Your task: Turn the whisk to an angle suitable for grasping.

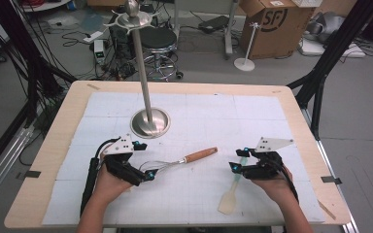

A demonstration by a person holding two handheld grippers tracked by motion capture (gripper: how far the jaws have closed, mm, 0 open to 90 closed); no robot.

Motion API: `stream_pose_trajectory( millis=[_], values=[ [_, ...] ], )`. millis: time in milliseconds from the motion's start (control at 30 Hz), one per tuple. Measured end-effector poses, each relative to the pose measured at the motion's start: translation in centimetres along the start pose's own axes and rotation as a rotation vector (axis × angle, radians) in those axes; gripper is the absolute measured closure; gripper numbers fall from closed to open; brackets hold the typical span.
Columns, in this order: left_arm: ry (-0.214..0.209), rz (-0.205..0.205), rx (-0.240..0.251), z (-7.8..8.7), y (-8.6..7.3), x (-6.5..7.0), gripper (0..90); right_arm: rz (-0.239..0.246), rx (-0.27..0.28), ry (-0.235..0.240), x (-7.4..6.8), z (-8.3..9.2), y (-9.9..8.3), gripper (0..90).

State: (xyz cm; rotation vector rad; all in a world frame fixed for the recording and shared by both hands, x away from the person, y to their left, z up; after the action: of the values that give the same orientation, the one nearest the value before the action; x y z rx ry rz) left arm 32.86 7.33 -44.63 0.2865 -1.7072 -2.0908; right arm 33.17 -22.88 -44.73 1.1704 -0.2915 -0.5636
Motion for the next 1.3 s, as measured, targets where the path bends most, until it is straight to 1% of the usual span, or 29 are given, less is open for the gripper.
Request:
stream_pose_trajectory(
  millis=[100, 167, 233, 300, 367, 400, 467, 533, 633, 667, 733, 967, 1033, 1167, 1200, 1300],
  values=[
    [-0.002, 0.005, 0.003, -0.1, 0.1, 0.1, 1.7, 0.007, 0.006, 0.020, -0.3, 0.3, -0.1, 38.6],
    [-0.004, 0.000, 0.005, -0.1, 0.1, 0.1, 1.7, 0.021, 0.020, 0.028, -0.4, 0.7, -0.1, 36.7],
    [-0.005, 0.004, 0.009, -0.1, 0.2, 0.2, 1.7, 0.021, 0.027, 0.031, -0.4, 0.8, -0.1, 35.7],
    [-0.008, -0.002, 0.005, -0.1, 0.2, 0.2, 1.7, 0.022, 0.044, 0.038, -0.5, 1.0, 0.0, 33.5],
    [-0.009, 0.003, 0.010, -0.1, 0.3, 0.3, 1.7, 0.020, 0.063, 0.044, -0.5, 1.3, 0.1, 30.5],
    [-0.012, -0.001, 0.010, -0.2, 0.3, 0.3, 1.7, 0.023, 0.072, 0.039, -0.4, 1.5, 0.1, 28.7],
    [-0.012, 0.003, 0.013, -0.2, 0.4, 0.3, 1.7, 0.015, 0.091, 0.049, -0.4, 1.8, 0.3, 25.4],
    [-0.014, -0.002, 0.013, -0.3, 0.4, 0.4, 1.7, 0.006, 0.112, 0.056, -0.3, 2.0, 0.4, 22.1],
    [-0.018, -0.004, 0.015, -0.2, 0.5, 0.4, 1.7, 0.013, 0.130, 0.072, -0.2, 2.1, 0.6, 19.9],
    [-0.014, -0.003, 0.017, -0.2, 0.5, 0.4, 1.7, 0.009, 0.133, 0.076, -0.3, 2.1, 0.6, 19.2],
    [-0.016, -0.001, 0.024, -0.1, 0.6, 0.4, 1.7, 0.020, 0.134, 0.075, -0.3, 2.1, 0.6, 17.6],
    [-0.019, 0.007, 0.040, -0.3, 0.8, 0.2, 1.7, 0.027, 0.113, 0.070, -0.3, 1.9, 0.2, 16.0],
    [-0.018, 0.001, 0.037, -0.4, 0.9, 0.1, 1.7, 0.021, 0.109, 0.063, -0.2, 2.0, 0.2, 16.0],
    [-0.020, 0.007, 0.056, -0.3, 1.2, 0.1, 1.7, 0.019, 0.115, 0.048, 0.0, 2.3, 0.1, 16.0],
    [-0.017, 0.006, 0.057, -0.3, 1.2, 0.1, 1.7, 0.023, 0.118, 0.043, 0.1, 2.3, 0.2, 16.0],
    [-0.014, 0.005, 0.055, -0.3, 1.2, 0.0, 1.7, 0.012, 0.117, 0.038, 0.1, 2.3, 0.0, 16.0]
  ],
)
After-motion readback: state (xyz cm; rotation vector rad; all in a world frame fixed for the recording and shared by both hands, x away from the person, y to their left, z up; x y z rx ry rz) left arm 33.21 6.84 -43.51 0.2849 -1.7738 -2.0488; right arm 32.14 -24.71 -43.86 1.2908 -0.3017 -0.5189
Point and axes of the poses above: each handheld gripper's, and its own axes: z roughly backward along the jaws, y roughly out of its top, x roughly to its right, the point moved 9 cm from there along -z, roughly forward along the jaws, and after that the axes turned 12 degrees about x, right-handed, at the moved point
